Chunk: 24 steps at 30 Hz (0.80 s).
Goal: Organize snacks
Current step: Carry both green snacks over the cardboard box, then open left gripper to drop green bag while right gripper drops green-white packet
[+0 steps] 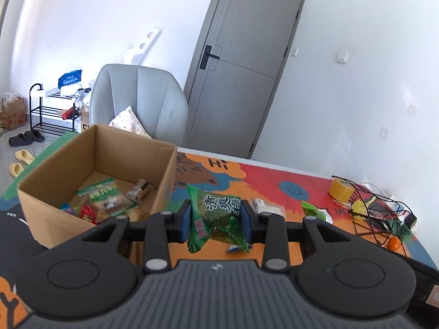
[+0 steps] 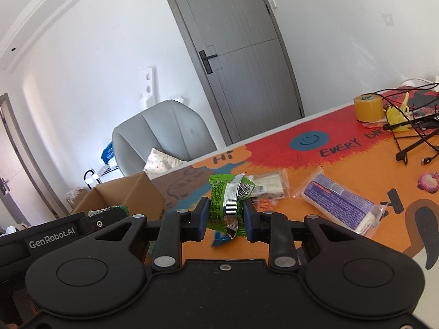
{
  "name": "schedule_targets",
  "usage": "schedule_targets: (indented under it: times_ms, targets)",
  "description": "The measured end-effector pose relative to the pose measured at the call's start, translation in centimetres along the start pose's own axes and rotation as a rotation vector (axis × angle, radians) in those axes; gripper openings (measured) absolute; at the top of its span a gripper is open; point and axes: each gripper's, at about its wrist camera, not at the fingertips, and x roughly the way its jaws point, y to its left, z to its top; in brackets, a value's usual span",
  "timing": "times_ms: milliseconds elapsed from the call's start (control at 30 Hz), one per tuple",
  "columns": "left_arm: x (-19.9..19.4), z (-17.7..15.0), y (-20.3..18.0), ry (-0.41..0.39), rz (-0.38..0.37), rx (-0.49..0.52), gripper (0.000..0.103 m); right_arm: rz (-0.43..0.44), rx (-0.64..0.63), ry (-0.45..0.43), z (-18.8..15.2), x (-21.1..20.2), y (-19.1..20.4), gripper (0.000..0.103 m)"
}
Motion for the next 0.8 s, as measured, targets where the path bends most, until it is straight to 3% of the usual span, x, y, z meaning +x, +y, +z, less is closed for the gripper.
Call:
schedule_targets:
  times_ms: [433,800]
  targets:
    - [-1.4,2.1,3.8,-0.047,0.053,-0.029,0.035,0.125,-0.011,0.005,0.5,0.6,4.2,0.027]
    - [-0.7,3.8,7.8,-0.056,0.117,-0.078,0.035,0.177,-0.047,0.025,0.5,2.8,7.4,0.027]
